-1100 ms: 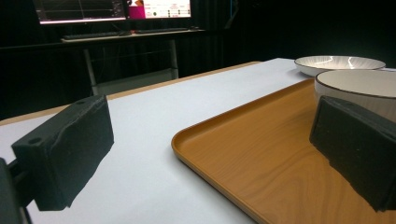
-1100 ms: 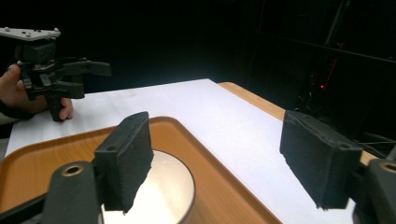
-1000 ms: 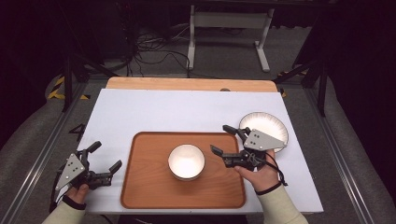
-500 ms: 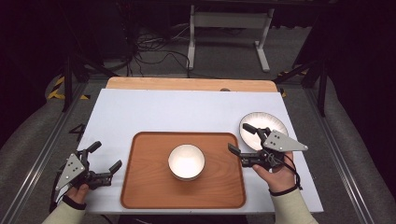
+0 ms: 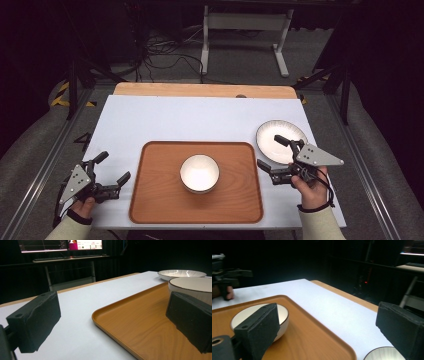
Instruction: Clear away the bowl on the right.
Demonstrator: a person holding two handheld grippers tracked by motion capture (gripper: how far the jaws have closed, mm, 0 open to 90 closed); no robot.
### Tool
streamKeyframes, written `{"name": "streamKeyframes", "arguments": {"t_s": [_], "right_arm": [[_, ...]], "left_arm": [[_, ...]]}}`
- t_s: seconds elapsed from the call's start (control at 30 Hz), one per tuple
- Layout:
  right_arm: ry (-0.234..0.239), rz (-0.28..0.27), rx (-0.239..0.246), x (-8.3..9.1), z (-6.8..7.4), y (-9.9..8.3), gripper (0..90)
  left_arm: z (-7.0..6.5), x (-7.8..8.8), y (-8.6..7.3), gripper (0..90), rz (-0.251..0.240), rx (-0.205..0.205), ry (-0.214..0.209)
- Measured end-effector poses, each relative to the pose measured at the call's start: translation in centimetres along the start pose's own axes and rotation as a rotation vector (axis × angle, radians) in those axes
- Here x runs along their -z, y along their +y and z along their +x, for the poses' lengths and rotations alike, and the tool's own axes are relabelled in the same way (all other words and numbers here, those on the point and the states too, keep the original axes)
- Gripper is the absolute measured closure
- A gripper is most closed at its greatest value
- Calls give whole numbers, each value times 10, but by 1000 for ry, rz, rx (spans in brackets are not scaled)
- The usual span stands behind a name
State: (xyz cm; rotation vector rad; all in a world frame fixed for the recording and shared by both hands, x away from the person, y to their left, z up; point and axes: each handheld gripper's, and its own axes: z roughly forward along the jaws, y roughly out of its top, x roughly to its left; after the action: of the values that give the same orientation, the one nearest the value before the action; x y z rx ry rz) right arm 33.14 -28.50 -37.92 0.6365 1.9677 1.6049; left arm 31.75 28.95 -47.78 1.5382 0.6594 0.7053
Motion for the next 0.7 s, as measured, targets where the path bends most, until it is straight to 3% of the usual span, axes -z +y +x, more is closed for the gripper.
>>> {"name": "streamKeyframes", "arguments": {"t_s": [0.47, 0.7], "right_arm": [[-100, -47, -65, 16, -7, -36, 55], [-125, -24, -91, 20, -10, -55, 38]], "left_arm": [[0, 0, 0, 2, 0, 0, 0], [0, 0, 0, 2, -1, 0, 0]]}}
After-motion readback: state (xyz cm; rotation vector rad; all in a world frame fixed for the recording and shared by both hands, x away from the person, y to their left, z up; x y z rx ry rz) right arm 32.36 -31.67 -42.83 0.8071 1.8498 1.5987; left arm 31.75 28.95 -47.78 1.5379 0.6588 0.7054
